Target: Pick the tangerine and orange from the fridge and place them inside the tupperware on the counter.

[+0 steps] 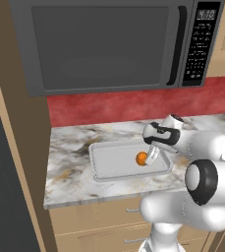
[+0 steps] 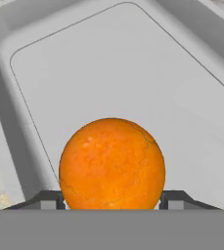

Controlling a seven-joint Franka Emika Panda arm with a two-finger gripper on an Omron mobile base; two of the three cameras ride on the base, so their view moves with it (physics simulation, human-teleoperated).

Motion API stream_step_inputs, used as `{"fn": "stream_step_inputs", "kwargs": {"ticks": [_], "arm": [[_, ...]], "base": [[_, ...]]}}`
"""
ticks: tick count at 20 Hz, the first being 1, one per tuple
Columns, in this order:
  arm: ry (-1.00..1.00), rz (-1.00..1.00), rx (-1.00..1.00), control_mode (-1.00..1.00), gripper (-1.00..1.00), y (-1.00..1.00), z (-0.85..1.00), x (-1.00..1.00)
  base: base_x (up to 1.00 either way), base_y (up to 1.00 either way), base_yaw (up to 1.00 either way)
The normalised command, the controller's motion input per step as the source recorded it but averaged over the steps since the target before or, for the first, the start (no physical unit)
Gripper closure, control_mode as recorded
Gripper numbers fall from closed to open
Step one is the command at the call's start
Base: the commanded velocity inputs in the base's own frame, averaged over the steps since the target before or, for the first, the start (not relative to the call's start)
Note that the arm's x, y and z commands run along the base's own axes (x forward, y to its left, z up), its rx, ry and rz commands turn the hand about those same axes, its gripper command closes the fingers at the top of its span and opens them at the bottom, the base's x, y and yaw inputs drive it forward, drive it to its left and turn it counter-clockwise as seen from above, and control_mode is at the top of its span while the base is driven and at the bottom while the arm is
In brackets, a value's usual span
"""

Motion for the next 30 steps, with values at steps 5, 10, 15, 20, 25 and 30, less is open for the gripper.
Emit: {"fn": "stream_step_inputs", "kwargs": {"ticks": [5, 10, 15, 20, 25, 30], "arm": [[0.01, 0.00, 0.00, -1.00, 1.00, 0.00, -0.33, 0.23], [0.01, 0.00, 0.00, -1.00, -1.00, 0.00, -0.36, 0.09], [0.00, 0.00, 0.00, -1.00, -1.00, 0.00, -0.22, 0.01], [0.00, 0.00, 0.00, -1.00, -1.00, 0.00, -0.06, -0.01], [0.00, 0.00, 0.00, -1.00, -1.00, 0.00, 0.13, -0.12], [0.00, 0.00, 0.00, -1.00, -1.00, 0.00, 0.42, -0.22]], "base": [[0.00, 0.00, 0.00], [0.00, 0.00, 0.00], [0.00, 0.00, 0.00], [0.00, 0.00, 0.00], [0.00, 0.00, 0.00], [0.00, 0.00, 0.00]]}}
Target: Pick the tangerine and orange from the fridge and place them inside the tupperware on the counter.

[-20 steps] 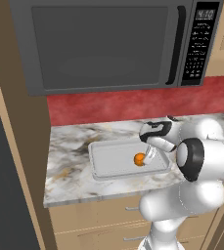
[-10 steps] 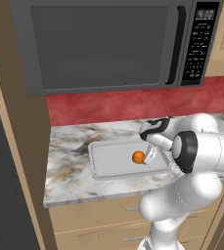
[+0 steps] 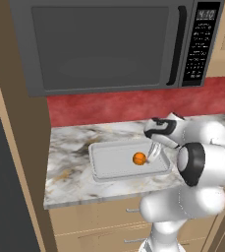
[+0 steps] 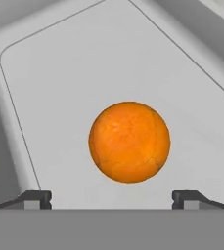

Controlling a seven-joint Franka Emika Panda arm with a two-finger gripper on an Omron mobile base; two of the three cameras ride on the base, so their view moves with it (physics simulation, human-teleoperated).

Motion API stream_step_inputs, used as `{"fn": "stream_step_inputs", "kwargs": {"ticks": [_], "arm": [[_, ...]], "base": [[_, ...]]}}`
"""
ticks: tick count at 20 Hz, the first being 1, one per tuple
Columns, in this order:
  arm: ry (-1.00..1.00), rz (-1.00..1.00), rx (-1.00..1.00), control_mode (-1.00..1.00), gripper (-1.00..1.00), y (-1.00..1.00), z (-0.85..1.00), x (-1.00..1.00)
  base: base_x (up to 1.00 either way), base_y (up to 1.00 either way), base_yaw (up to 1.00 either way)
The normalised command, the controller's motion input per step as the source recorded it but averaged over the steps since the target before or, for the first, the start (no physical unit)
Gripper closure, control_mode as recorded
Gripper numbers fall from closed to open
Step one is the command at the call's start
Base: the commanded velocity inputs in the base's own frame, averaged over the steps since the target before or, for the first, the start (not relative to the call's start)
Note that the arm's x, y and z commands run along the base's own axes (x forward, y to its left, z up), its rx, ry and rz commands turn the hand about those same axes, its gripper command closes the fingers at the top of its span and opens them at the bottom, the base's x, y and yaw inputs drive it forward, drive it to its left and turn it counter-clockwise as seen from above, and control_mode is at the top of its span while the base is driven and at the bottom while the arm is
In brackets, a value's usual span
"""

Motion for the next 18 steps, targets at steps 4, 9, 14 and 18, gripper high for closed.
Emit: {"fn": "stream_step_inputs", "kwargs": {"ticks": [4, 9, 14, 18], "arm": [[0.00, 0.00, 0.00, -1.00, -1.00, 0.00, 0.51, -0.31], [0.00, -0.08, 0.00, -1.00, -1.00, 0.02, 0.58, -0.36], [0.00, -0.26, 0.00, -1.00, -1.00, 0.09, 0.56, -0.45], [0.00, -0.54, 0.00, -1.00, -1.00, 0.21, 0.55, -0.53]], "base": [[0.00, 0.00, 0.00], [0.00, 0.00, 0.00], [0.00, 0.00, 0.00], [0.00, 0.00, 0.00]]}}
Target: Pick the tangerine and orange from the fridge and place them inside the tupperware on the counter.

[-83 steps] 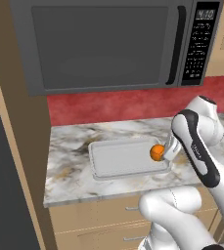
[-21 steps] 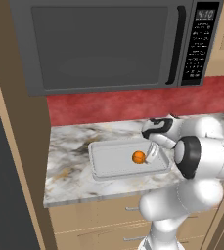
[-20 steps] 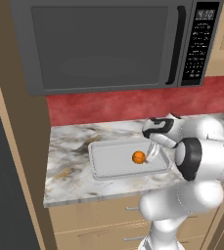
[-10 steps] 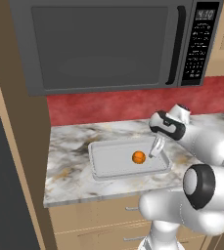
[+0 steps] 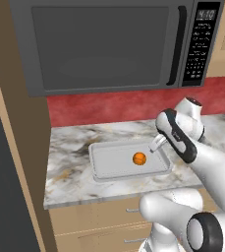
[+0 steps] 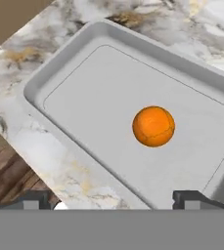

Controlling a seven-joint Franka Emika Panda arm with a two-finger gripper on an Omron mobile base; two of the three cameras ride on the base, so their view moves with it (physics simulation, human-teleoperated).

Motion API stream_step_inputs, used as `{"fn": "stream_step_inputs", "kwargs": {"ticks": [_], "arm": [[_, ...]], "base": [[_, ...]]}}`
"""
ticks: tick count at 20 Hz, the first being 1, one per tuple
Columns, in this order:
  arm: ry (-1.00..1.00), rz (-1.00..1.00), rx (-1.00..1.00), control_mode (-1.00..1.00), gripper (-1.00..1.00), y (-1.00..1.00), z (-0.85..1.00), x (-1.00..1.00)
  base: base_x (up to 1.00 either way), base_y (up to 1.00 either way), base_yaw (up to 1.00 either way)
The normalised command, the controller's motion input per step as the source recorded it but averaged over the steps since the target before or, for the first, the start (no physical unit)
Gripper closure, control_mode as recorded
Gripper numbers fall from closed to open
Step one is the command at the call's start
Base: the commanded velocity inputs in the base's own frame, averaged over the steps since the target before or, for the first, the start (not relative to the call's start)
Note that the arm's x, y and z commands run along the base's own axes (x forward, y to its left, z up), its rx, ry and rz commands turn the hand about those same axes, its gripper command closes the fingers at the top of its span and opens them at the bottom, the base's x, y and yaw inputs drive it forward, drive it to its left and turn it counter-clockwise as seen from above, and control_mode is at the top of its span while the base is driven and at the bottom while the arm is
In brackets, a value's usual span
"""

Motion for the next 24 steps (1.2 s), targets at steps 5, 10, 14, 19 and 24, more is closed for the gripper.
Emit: {"fn": "stream_step_inputs", "kwargs": {"ticks": [5, 10, 14, 19, 24], "arm": [[0.00, -0.64, 0.00, -1.00, -1.00, 0.20, 0.58, -0.53], [0.00, -0.64, 0.02, -1.00, -1.00, 0.08, 0.58, -0.55], [0.00, -0.52, 0.02, -1.00, -1.00, 0.01, 0.54, -0.61], [0.00, -0.25, 0.01, -1.00, -1.00, 0.00, 0.58, -0.63], [0.00, -0.04, 0.00, -1.00, -1.00, 0.00, 0.65, -0.62]], "base": [[0.00, 0.00, 0.00], [0.00, 0.00, 0.00], [0.00, 0.00, 0.00], [0.00, 0.00, 0.00], [0.00, 0.00, 0.00]]}}
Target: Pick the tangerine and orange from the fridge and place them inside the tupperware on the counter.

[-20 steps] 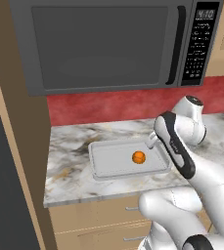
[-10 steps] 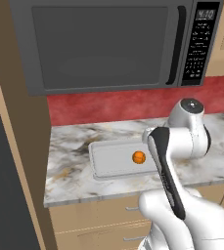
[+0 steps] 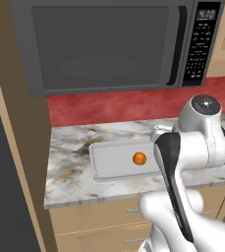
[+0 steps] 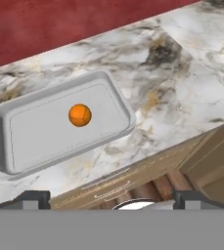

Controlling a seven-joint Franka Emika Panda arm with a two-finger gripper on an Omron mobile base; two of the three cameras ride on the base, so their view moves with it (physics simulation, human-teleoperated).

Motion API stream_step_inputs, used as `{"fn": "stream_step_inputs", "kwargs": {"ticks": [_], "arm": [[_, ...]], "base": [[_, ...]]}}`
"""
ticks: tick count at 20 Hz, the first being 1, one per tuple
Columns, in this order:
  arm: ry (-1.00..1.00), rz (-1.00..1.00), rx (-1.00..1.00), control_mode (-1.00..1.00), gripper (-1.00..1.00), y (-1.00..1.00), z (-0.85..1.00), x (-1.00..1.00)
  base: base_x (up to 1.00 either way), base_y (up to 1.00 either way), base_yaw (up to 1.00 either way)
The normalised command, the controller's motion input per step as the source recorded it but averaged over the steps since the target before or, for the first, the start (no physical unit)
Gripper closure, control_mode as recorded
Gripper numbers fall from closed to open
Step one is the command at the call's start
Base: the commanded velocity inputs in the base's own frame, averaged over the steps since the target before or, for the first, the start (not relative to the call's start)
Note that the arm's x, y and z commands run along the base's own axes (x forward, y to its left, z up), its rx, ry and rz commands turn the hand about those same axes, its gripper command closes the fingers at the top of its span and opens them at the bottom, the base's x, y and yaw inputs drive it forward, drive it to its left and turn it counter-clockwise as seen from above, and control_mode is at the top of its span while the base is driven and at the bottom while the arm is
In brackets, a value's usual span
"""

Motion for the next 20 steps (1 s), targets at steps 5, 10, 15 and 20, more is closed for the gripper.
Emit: {"fn": "stream_step_inputs", "kwargs": {"ticks": [5, 10, 15, 20], "arm": [[0.03, 0.00, 0.00, -1.00, -1.00, 0.00, 0.56, -0.62], [0.09, 0.00, 0.00, -1.00, -1.00, 0.00, 0.36, -0.58], [0.14, 0.00, 0.00, -1.00, -1.00, 0.00, 0.06, -0.30], [0.00, 0.00, 0.00, -1.00, -1.00, 0.00, 0.00, -0.06]], "base": [[0.00, 0.00, 0.00], [0.00, 0.00, 0.00], [0.00, 0.00, 0.00], [0.00, 0.00, 0.00]]}}
